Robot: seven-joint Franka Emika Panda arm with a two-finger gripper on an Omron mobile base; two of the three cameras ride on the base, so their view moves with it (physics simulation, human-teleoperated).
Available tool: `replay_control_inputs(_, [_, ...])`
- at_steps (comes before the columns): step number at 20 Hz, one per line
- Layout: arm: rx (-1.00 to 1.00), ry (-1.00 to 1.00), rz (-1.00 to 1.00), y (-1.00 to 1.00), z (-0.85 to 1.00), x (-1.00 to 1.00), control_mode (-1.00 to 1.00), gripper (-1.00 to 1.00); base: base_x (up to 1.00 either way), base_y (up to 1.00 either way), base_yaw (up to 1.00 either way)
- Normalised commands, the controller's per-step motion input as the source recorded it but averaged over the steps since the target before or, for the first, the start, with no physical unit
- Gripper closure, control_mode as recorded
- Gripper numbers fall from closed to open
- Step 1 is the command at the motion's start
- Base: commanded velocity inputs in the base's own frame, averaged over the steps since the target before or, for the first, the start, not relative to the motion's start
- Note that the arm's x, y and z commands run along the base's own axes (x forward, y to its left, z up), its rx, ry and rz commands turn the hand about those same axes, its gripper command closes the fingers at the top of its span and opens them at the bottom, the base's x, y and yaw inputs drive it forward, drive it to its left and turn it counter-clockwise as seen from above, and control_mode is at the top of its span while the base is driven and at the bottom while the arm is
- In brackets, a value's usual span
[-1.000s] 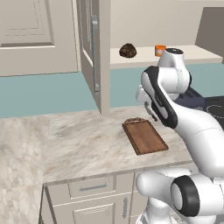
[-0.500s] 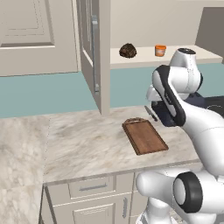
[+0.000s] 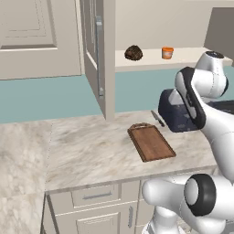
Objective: Pick the bread, place it on the cutting board, pick the jam, place it on the counter, and close the cabinet.
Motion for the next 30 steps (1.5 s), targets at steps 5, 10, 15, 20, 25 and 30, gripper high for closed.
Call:
replay_control_inputs(5, [-0.01,-0.08,0.01,-0.39,0.02,0.0,-1.0,-1.0,0.0,0.0,0.0])
replay_control_inputs(10, [0.0,-0.08,0.0,-0.26,0.21,0.0,-1.0,-1.0,0.0,0.0,0.0])
replay_control_inputs(15, [0.0,-0.09,0.0,-0.12,0.3,0.0,-1.0,-1.0,0.0,0.0,0.0])
replay_control_inputs(20, [0.0,-0.07,0.0,0.0,0.35,0.0,-1.0,-1.0,0.0,0.0,0.0])
replay_control_inputs(25, [0.0,-0.09,0.0,0.0,0.31,0.0,-1.0,-1.0,0.0,0.0,0.0])
replay_control_inputs(30, [0.0,-0.12,0.0,0.0,0.24,0.0,-1.0,-1.0,0.0,0.0,0.0])
